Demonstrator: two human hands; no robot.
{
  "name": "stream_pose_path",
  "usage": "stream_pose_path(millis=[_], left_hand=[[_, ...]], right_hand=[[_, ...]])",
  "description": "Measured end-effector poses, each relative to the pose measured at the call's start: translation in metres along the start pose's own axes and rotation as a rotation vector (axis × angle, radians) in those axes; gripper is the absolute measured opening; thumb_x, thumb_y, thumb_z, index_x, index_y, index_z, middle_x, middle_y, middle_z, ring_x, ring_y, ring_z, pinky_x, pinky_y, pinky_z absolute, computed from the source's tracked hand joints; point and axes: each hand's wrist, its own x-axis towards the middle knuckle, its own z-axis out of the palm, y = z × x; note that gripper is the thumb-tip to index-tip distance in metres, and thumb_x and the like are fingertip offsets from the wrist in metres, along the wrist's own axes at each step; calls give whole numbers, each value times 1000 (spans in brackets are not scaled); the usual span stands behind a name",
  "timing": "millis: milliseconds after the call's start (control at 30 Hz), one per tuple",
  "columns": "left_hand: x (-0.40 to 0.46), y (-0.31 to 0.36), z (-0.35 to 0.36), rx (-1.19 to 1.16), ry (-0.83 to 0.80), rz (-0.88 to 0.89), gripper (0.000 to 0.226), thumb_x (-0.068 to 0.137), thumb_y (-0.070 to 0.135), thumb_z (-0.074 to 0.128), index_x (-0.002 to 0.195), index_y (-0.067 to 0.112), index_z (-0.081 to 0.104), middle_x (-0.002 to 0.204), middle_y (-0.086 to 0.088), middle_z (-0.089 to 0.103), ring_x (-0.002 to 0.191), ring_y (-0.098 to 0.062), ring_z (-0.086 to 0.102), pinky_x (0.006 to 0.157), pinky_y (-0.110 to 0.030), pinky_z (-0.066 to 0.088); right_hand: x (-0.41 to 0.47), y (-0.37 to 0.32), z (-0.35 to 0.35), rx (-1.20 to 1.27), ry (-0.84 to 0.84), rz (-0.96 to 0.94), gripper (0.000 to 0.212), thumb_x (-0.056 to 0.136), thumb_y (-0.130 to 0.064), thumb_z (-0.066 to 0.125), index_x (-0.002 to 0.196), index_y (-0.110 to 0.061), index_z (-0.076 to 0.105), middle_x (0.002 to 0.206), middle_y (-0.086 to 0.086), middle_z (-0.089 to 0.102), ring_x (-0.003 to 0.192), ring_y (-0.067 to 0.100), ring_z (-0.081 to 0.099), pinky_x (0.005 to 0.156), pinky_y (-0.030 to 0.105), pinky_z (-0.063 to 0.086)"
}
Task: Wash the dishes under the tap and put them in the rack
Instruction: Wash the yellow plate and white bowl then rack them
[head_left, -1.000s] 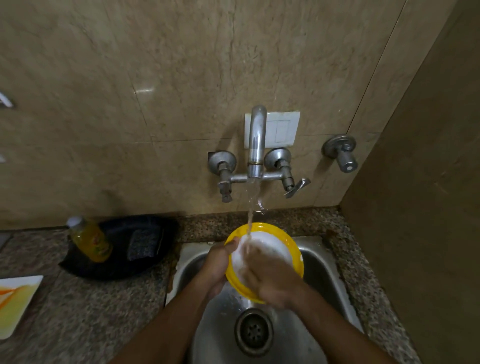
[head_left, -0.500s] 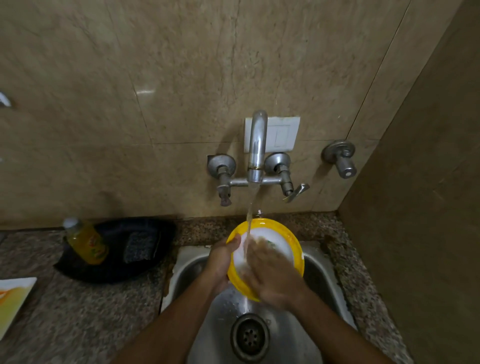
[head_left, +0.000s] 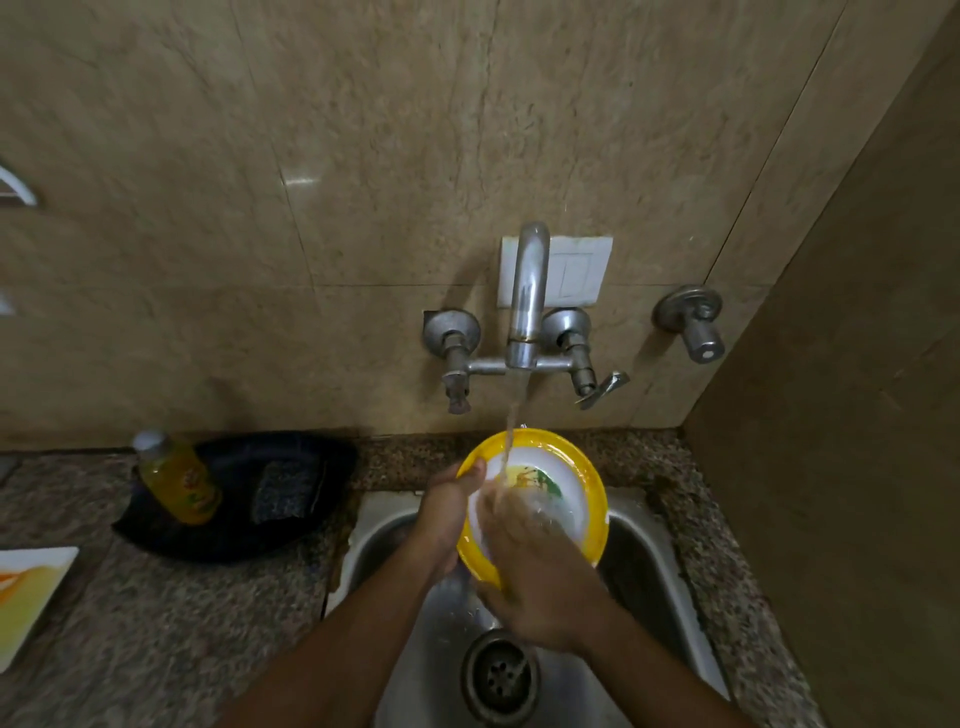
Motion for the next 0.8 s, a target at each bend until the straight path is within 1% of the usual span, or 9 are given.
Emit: stream_pose_path(millis=[67,167,233,300,367,500,600,700,800], left_hand=[[-1,0,3,1,30,17,23,99,23,55,104,10,73,98,-16,76,93,-33,72,86,-45,57],[3,2,-5,-14,84,33,23,98,23,57,109,9,71,103,-15,74,97,-32,70,84,-41,57],[1,3,-2,-27,82,62,20,98,21,57,104,11,72,100,-13,75,94,-29,71,80,-37,58],[-1,4,5,-25,73,76,20,96,26,59,104,14,73,104,-11,75,99,-28,70,90,-43,56],[-1,3,3,-10,69,97,22,93,30,63,105,15,74,109,-10,74,105,-29,68,98,-50,52],[-2,0,-4,-4,92,135,18,96,24,59,101,15,75,106,-13,75,105,-32,68,99,-54,50],[-8,9,7,32,83,159,16,96,21,60,92,19,76,103,-10,75,106,-30,68,98,-50,51],[-13,9,9,41,118,188,20,97,19,58,85,18,74,97,-10,74,99,-28,67,93,-45,52],[-15,9,13,38,113,184,20,98,18,57,86,19,73,89,-5,73,88,-21,68,81,-35,54]], right_hand=[[2,-3,-1,40,9,13,96,84,-56,40,157,-15,-5,164,3,-14,151,22,-15,123,45,7],[-10,5,-1,67,-49,-93,90,82,-39,51,158,-18,8,165,3,6,152,22,10,122,40,17],[-8,8,1,32,-13,-68,94,83,-33,58,158,-19,4,165,3,2,152,23,4,123,41,10],[-1,-2,7,105,58,-33,100,82,-31,59,158,-17,-4,166,4,-5,152,23,-6,123,42,9],[-4,1,10,170,32,-47,100,79,-26,60,158,-19,0,166,2,1,153,20,2,122,40,16],[-12,22,10,7,35,-52,93,77,-29,60,158,-22,15,163,6,19,149,27,22,117,47,27],[-9,2,20,146,33,16,102,77,-21,59,158,-21,-2,163,10,17,147,27,21,119,39,24],[-10,9,15,125,84,-49,98,77,-16,60,158,-26,6,164,4,17,149,24,20,118,39,28],[0,0,21,199,146,-13,97,79,-17,60,158,-22,4,166,0,4,152,18,6,120,41,24]])
